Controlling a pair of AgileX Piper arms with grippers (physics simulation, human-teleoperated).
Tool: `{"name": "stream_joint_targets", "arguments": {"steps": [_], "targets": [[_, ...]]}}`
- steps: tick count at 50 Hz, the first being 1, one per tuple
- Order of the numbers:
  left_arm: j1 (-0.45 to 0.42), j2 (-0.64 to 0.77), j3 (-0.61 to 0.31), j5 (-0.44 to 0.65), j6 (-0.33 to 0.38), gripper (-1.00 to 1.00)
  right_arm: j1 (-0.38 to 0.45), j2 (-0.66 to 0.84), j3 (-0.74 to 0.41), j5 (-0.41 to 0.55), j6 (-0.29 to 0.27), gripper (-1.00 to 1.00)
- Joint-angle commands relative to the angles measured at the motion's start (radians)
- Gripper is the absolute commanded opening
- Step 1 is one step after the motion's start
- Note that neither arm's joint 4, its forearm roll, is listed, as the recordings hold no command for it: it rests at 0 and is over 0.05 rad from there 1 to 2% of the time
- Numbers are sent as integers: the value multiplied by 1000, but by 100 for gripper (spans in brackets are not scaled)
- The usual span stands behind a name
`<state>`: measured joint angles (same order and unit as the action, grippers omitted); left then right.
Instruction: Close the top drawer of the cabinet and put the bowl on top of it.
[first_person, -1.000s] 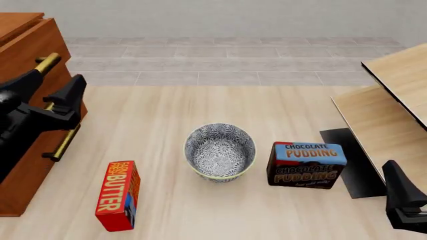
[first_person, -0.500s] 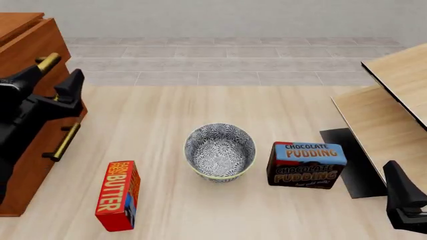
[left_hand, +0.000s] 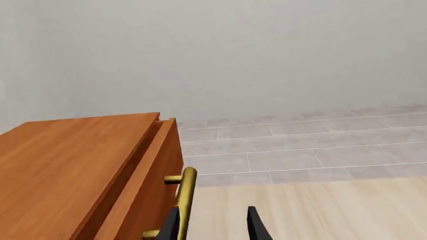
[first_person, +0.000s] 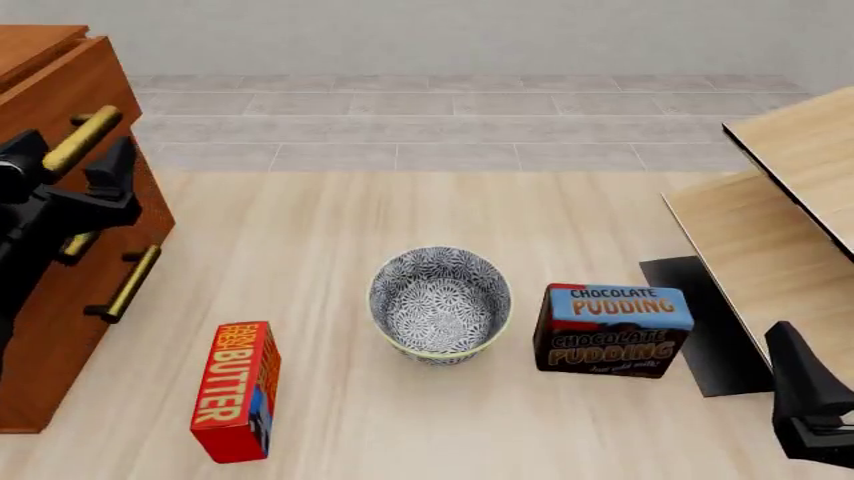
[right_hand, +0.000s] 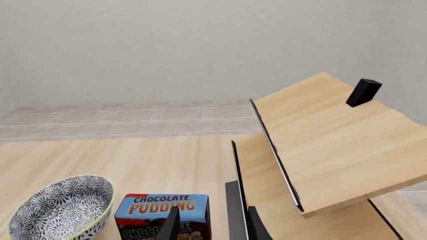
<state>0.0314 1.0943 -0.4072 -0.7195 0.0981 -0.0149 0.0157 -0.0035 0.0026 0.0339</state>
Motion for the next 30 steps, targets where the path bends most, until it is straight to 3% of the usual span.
{"name": "stream_joint_targets", "arguments": {"steps": [1,30], "targets": [[54,2,-6,2,8,100,1,2,1,-3,2,100],[225,37,-27,-9,67,100,-1,3,1,-6,6,100]]}}
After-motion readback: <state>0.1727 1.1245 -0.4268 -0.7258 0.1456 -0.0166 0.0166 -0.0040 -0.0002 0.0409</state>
